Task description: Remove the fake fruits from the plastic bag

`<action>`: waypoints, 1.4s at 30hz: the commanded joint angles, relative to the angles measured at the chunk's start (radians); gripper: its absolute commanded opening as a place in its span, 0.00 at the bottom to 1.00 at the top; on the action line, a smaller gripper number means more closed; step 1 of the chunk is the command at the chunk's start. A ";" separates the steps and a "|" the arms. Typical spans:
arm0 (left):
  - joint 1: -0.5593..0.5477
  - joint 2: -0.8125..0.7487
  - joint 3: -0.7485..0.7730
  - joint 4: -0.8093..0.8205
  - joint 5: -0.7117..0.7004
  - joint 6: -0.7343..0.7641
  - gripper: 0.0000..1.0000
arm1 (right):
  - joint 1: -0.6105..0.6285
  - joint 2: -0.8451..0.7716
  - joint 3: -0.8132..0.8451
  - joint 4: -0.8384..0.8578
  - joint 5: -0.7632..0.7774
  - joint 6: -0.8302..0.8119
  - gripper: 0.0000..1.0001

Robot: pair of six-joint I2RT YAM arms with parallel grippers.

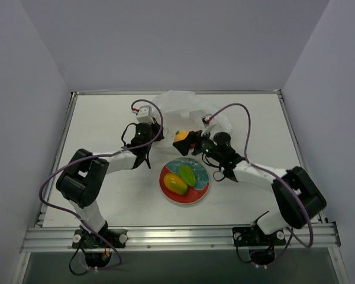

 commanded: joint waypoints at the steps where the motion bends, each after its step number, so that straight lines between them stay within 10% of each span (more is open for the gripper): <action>1: 0.008 -0.001 0.064 -0.003 0.009 -0.010 0.02 | 0.013 -0.217 -0.131 0.038 -0.008 0.049 0.47; 12: 0.006 0.042 0.115 -0.011 0.048 -0.013 0.02 | 0.067 -0.739 -0.483 -0.415 0.335 0.163 0.47; 25: 0.006 0.045 0.129 -0.028 0.049 -0.003 0.02 | 0.226 -0.552 -0.443 -0.403 0.517 0.172 0.51; 36: 0.006 0.043 0.132 -0.032 0.049 -0.004 0.02 | 0.318 -0.550 -0.377 -0.516 0.597 0.141 1.00; 42: 0.006 0.029 0.133 -0.044 0.045 0.004 0.02 | 0.320 -0.578 -0.342 -0.610 0.609 0.126 1.00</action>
